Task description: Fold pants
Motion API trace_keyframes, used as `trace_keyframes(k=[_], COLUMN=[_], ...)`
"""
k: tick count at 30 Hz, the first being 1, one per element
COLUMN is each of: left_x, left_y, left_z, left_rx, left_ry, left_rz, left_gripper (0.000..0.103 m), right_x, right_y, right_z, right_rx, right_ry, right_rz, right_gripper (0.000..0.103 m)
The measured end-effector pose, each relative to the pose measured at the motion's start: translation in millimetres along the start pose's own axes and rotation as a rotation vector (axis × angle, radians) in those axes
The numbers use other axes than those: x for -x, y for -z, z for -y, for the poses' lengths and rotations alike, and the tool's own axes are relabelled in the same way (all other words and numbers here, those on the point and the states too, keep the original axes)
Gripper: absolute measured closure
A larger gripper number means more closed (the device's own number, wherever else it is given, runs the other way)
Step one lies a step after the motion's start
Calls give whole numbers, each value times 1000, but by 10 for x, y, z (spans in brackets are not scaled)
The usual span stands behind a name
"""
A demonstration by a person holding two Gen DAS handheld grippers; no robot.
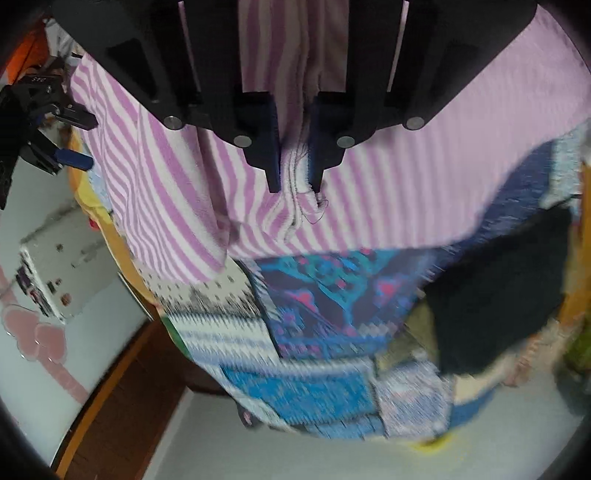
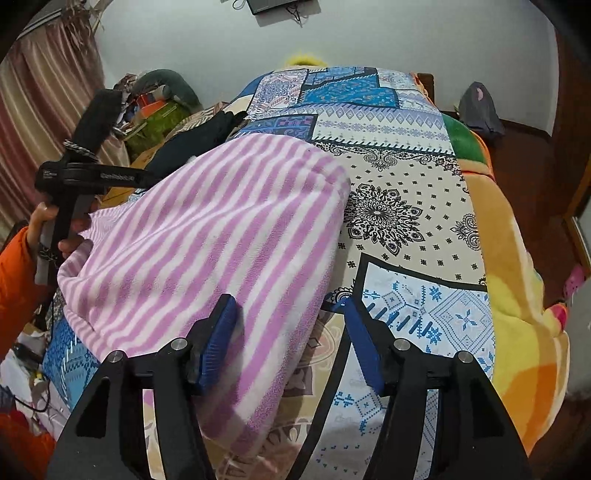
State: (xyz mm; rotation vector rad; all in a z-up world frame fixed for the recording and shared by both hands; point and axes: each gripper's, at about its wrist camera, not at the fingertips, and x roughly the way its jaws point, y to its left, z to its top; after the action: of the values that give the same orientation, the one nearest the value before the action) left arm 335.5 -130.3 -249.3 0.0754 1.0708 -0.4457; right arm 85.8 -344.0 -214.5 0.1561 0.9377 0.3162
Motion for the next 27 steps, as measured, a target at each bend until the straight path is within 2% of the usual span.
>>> trace_keyframes(k=[2, 5, 7, 9, 13, 15, 20, 24, 27], left_x=[166, 335, 295, 207, 214, 330, 678, 745, 677], left_y=[9, 15, 27, 86, 188, 258, 523, 824, 1116], left_z=[-81, -312, -415, -453, -468, -480, -322, -153, -52], left_rx=[18, 39, 53, 49, 60, 63, 42, 33, 28], left_ry=[-41, -168, -158, -179, -236, -221, -128, -64, -42], left_rz=[47, 87, 55, 26, 0, 12, 42, 16, -29], left_gripper=[90, 90, 89, 88, 78, 70, 45, 44, 46], right_x=[-12, -21, -27, -25, 38, 114, 312, 347, 235], right_y=[1, 0, -4, -8, -16, -7, -39, -49, 4], right_z=[0, 2, 4, -7, -36, -57, -101, -209, -331], right_rx=[11, 17, 15, 19, 20, 25, 22, 37, 72], right_ry=[9, 13, 10, 18, 51, 66, 74, 60, 43], right_rz=[-1, -3, -5, -4, -11, -11, 30, 49, 13], right_gripper=[46, 46, 46, 46, 46, 46, 46, 46, 46])
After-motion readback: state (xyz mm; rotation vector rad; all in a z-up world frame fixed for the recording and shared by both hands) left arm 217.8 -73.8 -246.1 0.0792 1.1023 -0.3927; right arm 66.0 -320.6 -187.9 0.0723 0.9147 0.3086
